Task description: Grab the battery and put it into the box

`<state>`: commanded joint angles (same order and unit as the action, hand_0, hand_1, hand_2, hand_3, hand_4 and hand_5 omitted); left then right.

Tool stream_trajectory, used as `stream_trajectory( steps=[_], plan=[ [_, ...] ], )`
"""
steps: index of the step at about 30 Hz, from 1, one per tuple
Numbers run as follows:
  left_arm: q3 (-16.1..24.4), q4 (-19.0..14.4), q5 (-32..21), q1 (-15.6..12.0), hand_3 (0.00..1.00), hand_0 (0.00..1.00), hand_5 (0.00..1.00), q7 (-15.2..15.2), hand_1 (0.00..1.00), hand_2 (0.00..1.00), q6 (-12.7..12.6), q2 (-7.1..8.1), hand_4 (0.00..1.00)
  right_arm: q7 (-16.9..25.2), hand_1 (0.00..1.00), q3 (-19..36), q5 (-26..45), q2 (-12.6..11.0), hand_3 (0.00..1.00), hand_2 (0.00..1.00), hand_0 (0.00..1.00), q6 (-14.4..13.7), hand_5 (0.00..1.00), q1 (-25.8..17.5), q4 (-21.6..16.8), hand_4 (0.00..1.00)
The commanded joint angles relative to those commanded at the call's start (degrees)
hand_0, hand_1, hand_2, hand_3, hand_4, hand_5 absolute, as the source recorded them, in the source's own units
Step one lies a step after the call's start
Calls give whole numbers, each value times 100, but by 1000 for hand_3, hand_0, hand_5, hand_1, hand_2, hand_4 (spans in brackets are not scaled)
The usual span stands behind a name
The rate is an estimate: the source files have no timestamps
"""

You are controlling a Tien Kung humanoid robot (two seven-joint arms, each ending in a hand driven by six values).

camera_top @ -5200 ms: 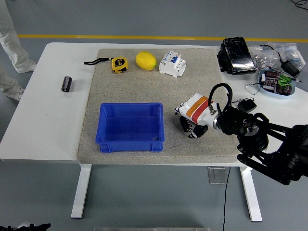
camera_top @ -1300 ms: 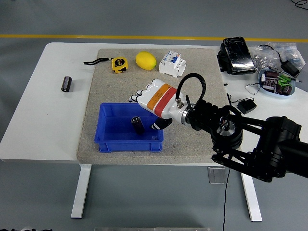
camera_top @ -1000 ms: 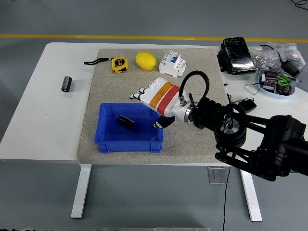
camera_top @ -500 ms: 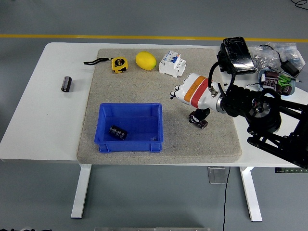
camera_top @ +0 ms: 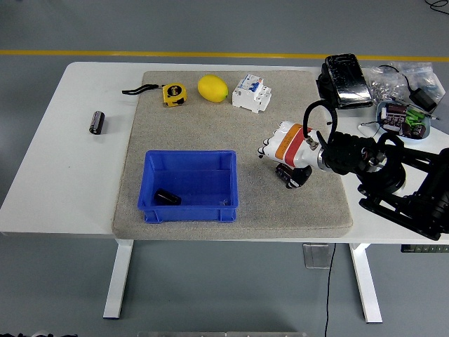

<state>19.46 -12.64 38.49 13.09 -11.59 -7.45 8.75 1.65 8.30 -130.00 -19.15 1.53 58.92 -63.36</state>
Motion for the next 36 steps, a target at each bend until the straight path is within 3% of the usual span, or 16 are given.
stream_trajectory(
  steps=[9, 15, 16, 27, 28, 33, 34, 36],
  plan=[
    [26, -11, 53, -24, 643, 769, 529, 0, 760, 820, 9, -7, 663, 111, 228, -246, 0, 28, 789, 757, 69, 100, 274, 60, 112, 998],
    [56, -30, 138, -3, 641, 764, 529, -27, 759, 813, 33, -17, 661, 219, 230, -271, 0, 123, 786, 754, 70, -153, 259, 33, 361, 998],
    [54, -31, 140, 3, 640, 762, 527, -27, 758, 811, 34, -19, 658, 235, 229, -264, 0, 135, 778, 740, 63, -179, 213, 28, 412, 953],
    [4, -45, 91, 52, 639, 759, 526, -9, 754, 810, 33, -22, 657, 398, 219, -268, 0, 193, 752, 714, 55, -429, 204, 17, 800, 926],
    [5, -46, 92, 53, 639, 759, 527, -9, 752, 810, 34, -21, 655, 403, 213, -271, 0, 194, 675, 689, 48, -439, 163, 14, 807, 852],
    [11, -46, 105, 57, 639, 759, 527, -12, 752, 810, 36, -26, 655, 431, 213, -307, 0, 214, 675, 689, 48, -528, 163, -9, 843, 852],
    [10, -48, 111, 60, 637, 757, 526, -14, 750, 807, 38, -27, 655, 433, 207, -310, 0, 218, 640, 635, 47, -540, 137, -14, 851, 806],
    [4, -49, 105, 62, 637, 757, 526, -12, 750, 807, 39, -26, 655, 438, 207, -317, 0, 222, 640, 635, 47, -567, 137, -23, 863, 806]
  ],
)
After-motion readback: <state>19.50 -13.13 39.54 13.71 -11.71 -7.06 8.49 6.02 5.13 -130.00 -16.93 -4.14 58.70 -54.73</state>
